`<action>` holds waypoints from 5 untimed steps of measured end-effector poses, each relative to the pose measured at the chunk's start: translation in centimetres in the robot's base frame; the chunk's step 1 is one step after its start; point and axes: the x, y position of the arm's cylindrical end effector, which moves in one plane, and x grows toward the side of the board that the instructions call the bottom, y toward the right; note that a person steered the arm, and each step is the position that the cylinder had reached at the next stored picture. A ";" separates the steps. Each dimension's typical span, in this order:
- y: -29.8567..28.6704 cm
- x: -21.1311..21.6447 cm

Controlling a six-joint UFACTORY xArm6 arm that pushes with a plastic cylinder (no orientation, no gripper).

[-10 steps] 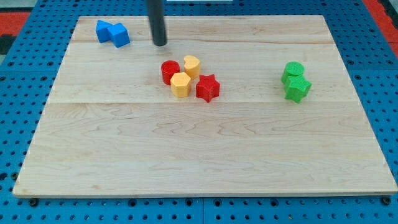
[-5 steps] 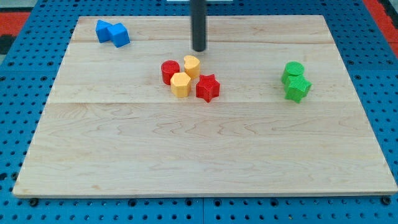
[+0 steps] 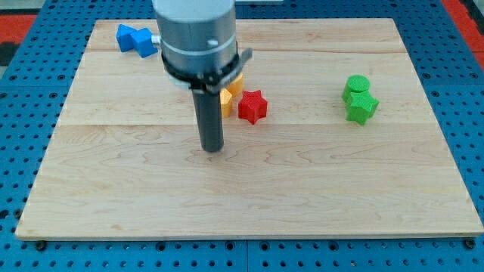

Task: Move yellow blocks into red circle

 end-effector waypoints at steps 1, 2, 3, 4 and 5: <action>0.9 -4.2; 1.4 -8.0; 3.1 -9.6; 7.9 -9.8; 9.6 -12.2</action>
